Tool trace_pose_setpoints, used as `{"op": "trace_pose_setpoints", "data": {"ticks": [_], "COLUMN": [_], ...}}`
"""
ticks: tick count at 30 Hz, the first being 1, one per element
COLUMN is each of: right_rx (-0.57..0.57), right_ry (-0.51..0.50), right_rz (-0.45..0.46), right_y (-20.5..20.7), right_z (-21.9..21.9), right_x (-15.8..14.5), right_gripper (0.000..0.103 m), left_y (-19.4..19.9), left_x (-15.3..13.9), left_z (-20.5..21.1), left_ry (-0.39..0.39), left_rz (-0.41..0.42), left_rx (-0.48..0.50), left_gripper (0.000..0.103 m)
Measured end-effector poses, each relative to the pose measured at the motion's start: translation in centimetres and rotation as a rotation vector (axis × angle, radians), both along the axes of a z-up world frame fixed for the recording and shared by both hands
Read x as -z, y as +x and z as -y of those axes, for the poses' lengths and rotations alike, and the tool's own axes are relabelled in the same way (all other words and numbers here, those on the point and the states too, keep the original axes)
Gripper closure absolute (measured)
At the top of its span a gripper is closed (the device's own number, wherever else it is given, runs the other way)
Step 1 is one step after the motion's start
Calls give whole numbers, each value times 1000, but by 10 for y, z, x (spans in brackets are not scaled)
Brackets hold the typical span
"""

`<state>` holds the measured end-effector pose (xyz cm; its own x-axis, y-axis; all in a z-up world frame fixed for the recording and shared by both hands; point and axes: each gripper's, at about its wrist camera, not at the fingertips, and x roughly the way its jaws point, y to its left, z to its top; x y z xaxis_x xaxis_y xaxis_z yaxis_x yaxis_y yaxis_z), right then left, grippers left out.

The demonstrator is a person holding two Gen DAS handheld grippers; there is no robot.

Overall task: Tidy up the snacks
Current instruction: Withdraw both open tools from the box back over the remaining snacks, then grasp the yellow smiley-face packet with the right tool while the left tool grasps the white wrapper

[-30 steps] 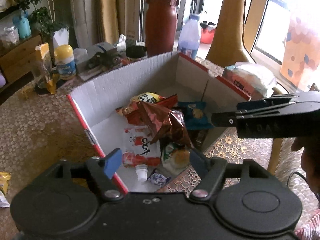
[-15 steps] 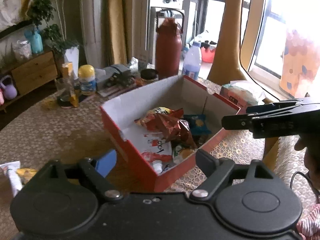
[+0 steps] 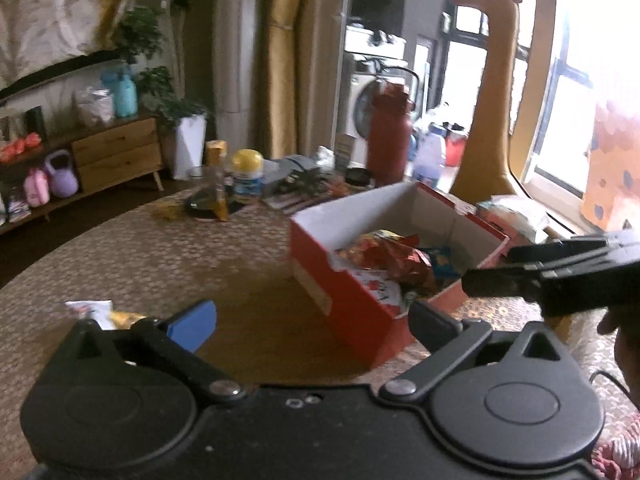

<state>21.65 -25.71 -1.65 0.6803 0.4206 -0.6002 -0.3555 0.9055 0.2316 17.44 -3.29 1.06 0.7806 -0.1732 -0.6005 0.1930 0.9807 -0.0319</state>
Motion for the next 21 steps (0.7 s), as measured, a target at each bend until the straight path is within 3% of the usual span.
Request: {"op": "trace_pose_setpoints", "data": {"ticks": [11, 21], "right_rx": [-118, -147], "right_ry": [95, 79], "right_rz": [39, -2], "right_y": [-13, 16], "right_z": [-70, -137], "right_x": [6, 21], "right_gripper": [4, 4], "left_y": [-19, -4], "left_x": [-2, 14], "left_z": [-80, -156], "left_ry": [-19, -18], "left_rz": [34, 14], "left_rx": [-175, -349], "left_gripper": [0, 0]}}
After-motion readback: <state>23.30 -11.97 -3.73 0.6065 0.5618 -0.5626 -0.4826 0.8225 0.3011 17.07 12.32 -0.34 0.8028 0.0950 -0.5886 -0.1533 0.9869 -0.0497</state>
